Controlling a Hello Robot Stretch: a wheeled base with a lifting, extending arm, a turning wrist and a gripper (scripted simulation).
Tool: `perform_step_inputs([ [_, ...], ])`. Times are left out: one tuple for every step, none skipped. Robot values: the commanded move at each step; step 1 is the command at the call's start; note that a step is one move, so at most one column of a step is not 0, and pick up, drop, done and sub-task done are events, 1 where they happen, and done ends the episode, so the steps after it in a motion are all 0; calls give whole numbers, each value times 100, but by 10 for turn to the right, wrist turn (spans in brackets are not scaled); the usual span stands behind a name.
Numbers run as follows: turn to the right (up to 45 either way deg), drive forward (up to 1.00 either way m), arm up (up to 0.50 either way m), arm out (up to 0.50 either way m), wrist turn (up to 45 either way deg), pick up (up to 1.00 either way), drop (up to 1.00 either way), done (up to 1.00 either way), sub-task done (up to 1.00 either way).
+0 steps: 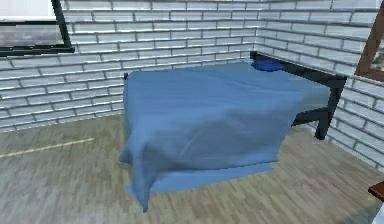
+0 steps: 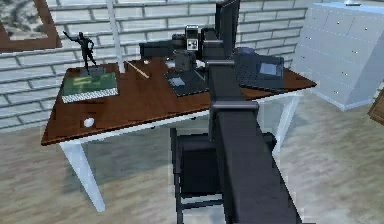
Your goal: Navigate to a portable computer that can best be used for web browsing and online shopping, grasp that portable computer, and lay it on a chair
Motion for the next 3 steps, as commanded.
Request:
perform_step_inputs([
  [0, 0, -36, 0, 0, 0, 0, 0, 0],
  [0, 0, -50, 0, 0, 0, 0, 0, 0],
  [0, 0, 0, 0, 0, 0, 100, 0, 0],
])
